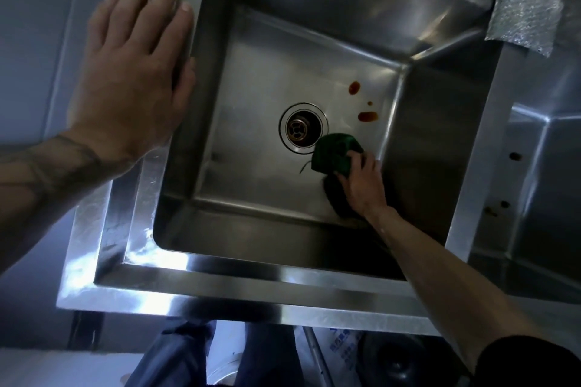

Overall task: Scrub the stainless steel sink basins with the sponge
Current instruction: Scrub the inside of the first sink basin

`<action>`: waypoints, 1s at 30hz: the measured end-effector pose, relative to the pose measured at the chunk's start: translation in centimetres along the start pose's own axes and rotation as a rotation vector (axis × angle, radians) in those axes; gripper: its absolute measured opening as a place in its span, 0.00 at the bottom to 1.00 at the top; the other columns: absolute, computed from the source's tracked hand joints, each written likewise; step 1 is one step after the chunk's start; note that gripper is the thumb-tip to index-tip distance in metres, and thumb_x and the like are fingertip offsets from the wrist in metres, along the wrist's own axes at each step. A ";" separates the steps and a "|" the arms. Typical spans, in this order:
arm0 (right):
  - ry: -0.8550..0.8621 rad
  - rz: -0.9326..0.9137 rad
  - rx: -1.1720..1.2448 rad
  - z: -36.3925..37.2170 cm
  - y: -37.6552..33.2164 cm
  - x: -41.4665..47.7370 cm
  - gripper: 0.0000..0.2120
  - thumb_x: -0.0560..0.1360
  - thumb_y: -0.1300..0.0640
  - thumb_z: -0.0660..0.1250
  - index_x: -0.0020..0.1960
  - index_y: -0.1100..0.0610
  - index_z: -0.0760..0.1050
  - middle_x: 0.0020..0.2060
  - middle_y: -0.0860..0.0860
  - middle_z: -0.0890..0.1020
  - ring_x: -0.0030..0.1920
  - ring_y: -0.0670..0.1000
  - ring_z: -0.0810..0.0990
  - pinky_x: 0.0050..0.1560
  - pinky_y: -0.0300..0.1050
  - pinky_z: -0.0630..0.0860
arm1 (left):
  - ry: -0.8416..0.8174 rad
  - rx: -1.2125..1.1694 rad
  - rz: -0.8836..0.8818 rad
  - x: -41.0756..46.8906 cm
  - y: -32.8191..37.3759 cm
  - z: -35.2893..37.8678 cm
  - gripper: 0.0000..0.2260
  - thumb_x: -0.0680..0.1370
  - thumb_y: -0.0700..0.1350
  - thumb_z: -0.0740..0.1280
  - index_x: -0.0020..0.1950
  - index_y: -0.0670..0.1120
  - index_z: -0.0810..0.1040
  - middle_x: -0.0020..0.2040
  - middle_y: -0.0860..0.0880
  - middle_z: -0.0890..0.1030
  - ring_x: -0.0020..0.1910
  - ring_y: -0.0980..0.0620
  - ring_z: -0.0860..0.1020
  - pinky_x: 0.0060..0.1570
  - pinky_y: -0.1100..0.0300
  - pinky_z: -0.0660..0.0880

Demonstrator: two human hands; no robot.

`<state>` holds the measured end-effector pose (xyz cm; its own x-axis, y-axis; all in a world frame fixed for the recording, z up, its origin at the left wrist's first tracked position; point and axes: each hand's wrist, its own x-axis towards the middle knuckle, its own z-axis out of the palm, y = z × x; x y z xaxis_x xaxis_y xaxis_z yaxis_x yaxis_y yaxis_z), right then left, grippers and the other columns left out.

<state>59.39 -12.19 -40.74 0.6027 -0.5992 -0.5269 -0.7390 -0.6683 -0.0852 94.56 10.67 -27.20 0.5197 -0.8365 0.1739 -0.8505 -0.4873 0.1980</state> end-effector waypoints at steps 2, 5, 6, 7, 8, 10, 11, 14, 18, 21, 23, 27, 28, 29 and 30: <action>-0.095 -0.084 -0.094 0.8 -0.4 -2.4 0.27 0.81 0.49 0.66 0.75 0.60 0.65 0.69 0.66 0.68 0.65 0.67 0.69 0.67 0.59 0.67 | 0.007 -0.006 0.001 0.0 0.0 0.1 0.24 0.88 0.50 0.57 0.82 0.41 0.63 0.84 0.39 0.62 0.84 0.36 0.57 0.82 0.40 0.51; -0.285 -0.242 -0.138 1.0 0.5 -4.1 0.28 0.82 0.52 0.65 0.78 0.59 0.61 0.73 0.64 0.64 0.71 0.66 0.67 0.70 0.58 0.68 | 0.012 -0.009 0.000 0.0 0.0 0.2 0.24 0.88 0.49 0.57 0.82 0.41 0.63 0.84 0.39 0.62 0.83 0.36 0.58 0.82 0.40 0.51; -0.272 -0.216 -0.105 0.6 0.8 -3.4 0.28 0.82 0.54 0.65 0.78 0.59 0.61 0.74 0.64 0.64 0.71 0.66 0.66 0.71 0.58 0.68 | 0.013 -0.011 0.001 0.0 0.0 0.2 0.24 0.88 0.49 0.57 0.82 0.41 0.63 0.84 0.39 0.62 0.83 0.36 0.58 0.82 0.41 0.51; -0.232 -0.154 -0.059 0.0 0.8 -2.3 0.27 0.82 0.54 0.65 0.77 0.60 0.61 0.73 0.64 0.64 0.71 0.66 0.66 0.71 0.58 0.67 | 0.016 -0.009 0.001 0.0 -0.1 0.3 0.24 0.88 0.50 0.57 0.82 0.41 0.63 0.84 0.39 0.62 0.83 0.36 0.58 0.82 0.41 0.51; -0.180 -0.066 -0.010 -0.5 0.7 -1.1 0.26 0.82 0.55 0.65 0.76 0.60 0.62 0.73 0.65 0.63 0.70 0.67 0.66 0.71 0.59 0.67 | 0.019 -0.004 0.005 0.0 -0.1 0.3 0.24 0.88 0.50 0.57 0.82 0.42 0.63 0.84 0.39 0.62 0.83 0.36 0.58 0.82 0.41 0.51; -0.109 0.146 0.102 -1.5 0.2 0.9 0.25 0.83 0.52 0.63 0.75 0.59 0.60 0.73 0.65 0.61 0.69 0.68 0.64 0.70 0.60 0.67 | 0.032 0.003 0.014 0.0 -0.3 0.4 0.24 0.88 0.50 0.57 0.82 0.42 0.63 0.83 0.40 0.62 0.83 0.36 0.58 0.81 0.42 0.51; -0.103 0.227 0.137 -1.5 -0.1 1.2 0.26 0.83 0.50 0.63 0.76 0.59 0.59 0.73 0.65 0.60 0.69 0.68 0.63 0.71 0.61 0.66 | 0.036 0.004 0.017 0.0 -0.3 0.5 0.24 0.88 0.51 0.56 0.82 0.42 0.63 0.83 0.40 0.62 0.83 0.36 0.58 0.81 0.42 0.52; -0.256 0.295 0.140 -0.5 -1.1 -1.0 0.30 0.83 0.49 0.63 0.78 0.60 0.55 0.75 0.66 0.57 0.73 0.71 0.61 0.73 0.63 0.64 | 0.025 -0.005 0.023 -0.1 -0.3 0.5 0.25 0.88 0.52 0.56 0.82 0.43 0.62 0.84 0.40 0.62 0.83 0.36 0.57 0.81 0.42 0.52; -0.379 0.172 0.067 0.4 -1.1 -4.5 0.30 0.84 0.52 0.63 0.78 0.63 0.54 0.76 0.67 0.57 0.74 0.70 0.60 0.74 0.61 0.62 | 0.017 -0.015 0.002 -0.1 -0.3 0.4 0.25 0.88 0.52 0.56 0.82 0.43 0.62 0.84 0.40 0.61 0.83 0.36 0.57 0.81 0.42 0.51; -0.221 0.264 0.153 -1.3 -1.0 -1.2 0.26 0.84 0.52 0.61 0.76 0.61 0.56 0.76 0.66 0.57 0.73 0.70 0.61 0.72 0.62 0.64 | 0.020 -0.005 0.005 -0.1 -0.4 0.5 0.24 0.87 0.51 0.56 0.82 0.43 0.62 0.84 0.40 0.61 0.83 0.36 0.57 0.81 0.42 0.51; -0.167 0.313 0.160 -2.2 -0.8 0.6 0.26 0.85 0.52 0.60 0.77 0.60 0.55 0.76 0.66 0.55 0.74 0.71 0.60 0.73 0.63 0.63 | 0.013 0.002 0.006 -0.1 -0.5 0.6 0.25 0.87 0.52 0.56 0.83 0.43 0.61 0.84 0.41 0.60 0.84 0.36 0.56 0.81 0.41 0.51; -0.459 0.285 -0.026 -0.2 -1.2 -2.5 0.33 0.85 0.52 0.58 0.81 0.64 0.45 0.79 0.69 0.50 0.76 0.73 0.56 0.75 0.63 0.61 | -0.012 -0.002 -0.009 0.0 -0.8 1.0 0.26 0.88 0.53 0.55 0.83 0.43 0.59 0.85 0.41 0.58 0.84 0.36 0.55 0.83 0.44 0.46; -0.532 0.246 -0.108 0.4 -1.3 -3.8 0.35 0.86 0.53 0.58 0.81 0.66 0.42 0.79 0.69 0.49 0.77 0.73 0.56 0.75 0.62 0.62 | -0.009 0.000 -0.008 -0.1 -1.0 1.2 0.26 0.88 0.53 0.54 0.84 0.44 0.58 0.85 0.41 0.58 0.84 0.37 0.54 0.83 0.47 0.43; -0.554 0.228 -0.142 0.6 -1.4 -4.6 0.35 0.86 0.53 0.58 0.81 0.66 0.41 0.79 0.68 0.49 0.76 0.73 0.57 0.74 0.61 0.63 | 0.008 0.005 -0.003 -0.1 -1.1 1.4 0.26 0.88 0.54 0.54 0.84 0.44 0.58 0.85 0.42 0.57 0.85 0.38 0.54 0.82 0.50 0.41; -0.541 0.233 -0.143 0.5 -1.5 -4.7 0.35 0.85 0.53 0.58 0.81 0.67 0.41 0.79 0.69 0.51 0.75 0.72 0.59 0.73 0.60 0.64 | 0.038 0.011 0.003 -0.2 -1.4 1.8 0.27 0.88 0.55 0.54 0.85 0.45 0.58 0.85 0.44 0.57 0.85 0.40 0.53 0.82 0.51 0.40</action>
<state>57.50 -8.16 -38.54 0.1638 -0.4526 -0.8765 -0.7627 -0.6217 0.1785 95.52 11.08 -29.21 0.5193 -0.8280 0.2115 -0.8530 -0.4872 0.1872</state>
